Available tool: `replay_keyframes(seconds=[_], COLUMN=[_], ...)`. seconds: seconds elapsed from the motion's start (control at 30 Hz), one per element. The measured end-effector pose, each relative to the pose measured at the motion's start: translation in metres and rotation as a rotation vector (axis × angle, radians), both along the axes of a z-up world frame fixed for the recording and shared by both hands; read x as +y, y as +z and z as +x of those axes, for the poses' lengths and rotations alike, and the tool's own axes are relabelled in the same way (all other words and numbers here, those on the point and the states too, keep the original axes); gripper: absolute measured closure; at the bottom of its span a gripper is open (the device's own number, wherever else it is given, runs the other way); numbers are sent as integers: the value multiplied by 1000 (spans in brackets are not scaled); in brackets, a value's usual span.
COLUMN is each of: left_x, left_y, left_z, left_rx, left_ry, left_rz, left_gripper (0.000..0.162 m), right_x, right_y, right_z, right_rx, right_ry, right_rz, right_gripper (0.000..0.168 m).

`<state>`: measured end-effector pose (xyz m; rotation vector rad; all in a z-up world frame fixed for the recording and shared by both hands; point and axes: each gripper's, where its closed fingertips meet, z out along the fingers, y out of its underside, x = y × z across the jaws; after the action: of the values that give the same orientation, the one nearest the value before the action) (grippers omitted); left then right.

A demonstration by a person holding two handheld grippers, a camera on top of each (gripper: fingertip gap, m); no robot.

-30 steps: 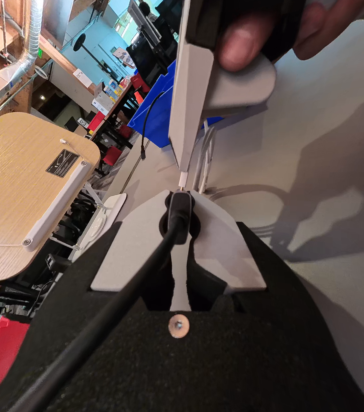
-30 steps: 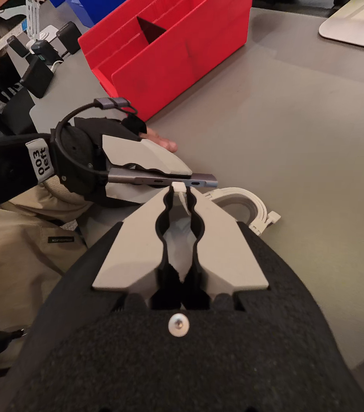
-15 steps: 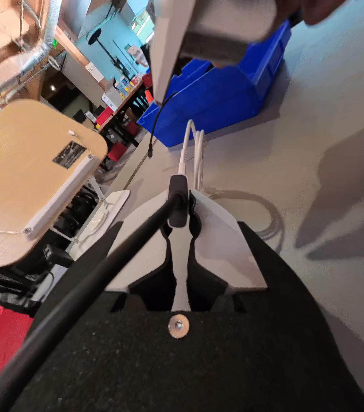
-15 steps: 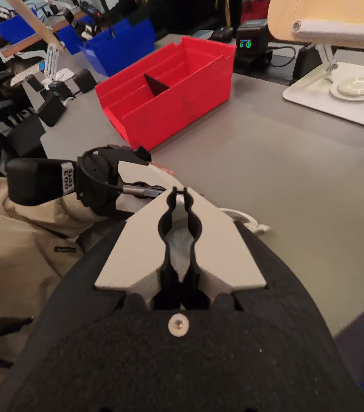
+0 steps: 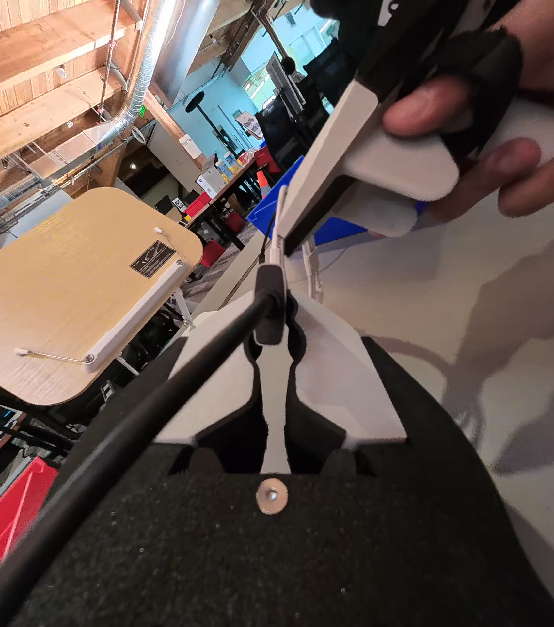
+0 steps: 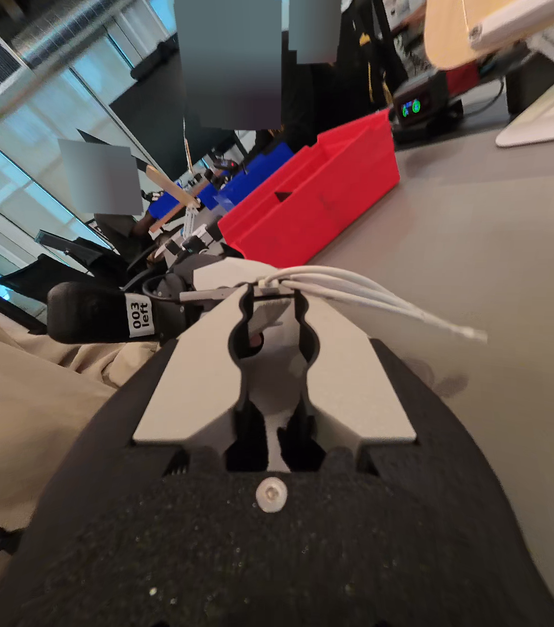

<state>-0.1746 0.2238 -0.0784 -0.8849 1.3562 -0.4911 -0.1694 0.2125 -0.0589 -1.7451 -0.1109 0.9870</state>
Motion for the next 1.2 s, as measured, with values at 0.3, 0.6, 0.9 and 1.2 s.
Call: replay_keyframes(seconds=[0.3, 0.6, 0.9, 1.2], left_x=[-8, -7, -5, -3], left_y=[-3, -9, -15, -14], left_z=[5, 5, 5, 8], left_rx=[8, 51, 81, 72], left_ry=[-24, -17, -4, 10], left_rz=[-4, -6, -49, -98], left_gripper=[151, 152, 152, 152], right_x=[0, -2, 2, 4], right_y=[-2, -8, -15, -16], right_z=[-2, -5, -5, -2], right_rx=[-52, -177, -220, -115], right_ry=[0, 9, 1, 5], right_rz=[32, 55, 38, 4], right_gripper=[151, 157, 157, 157])
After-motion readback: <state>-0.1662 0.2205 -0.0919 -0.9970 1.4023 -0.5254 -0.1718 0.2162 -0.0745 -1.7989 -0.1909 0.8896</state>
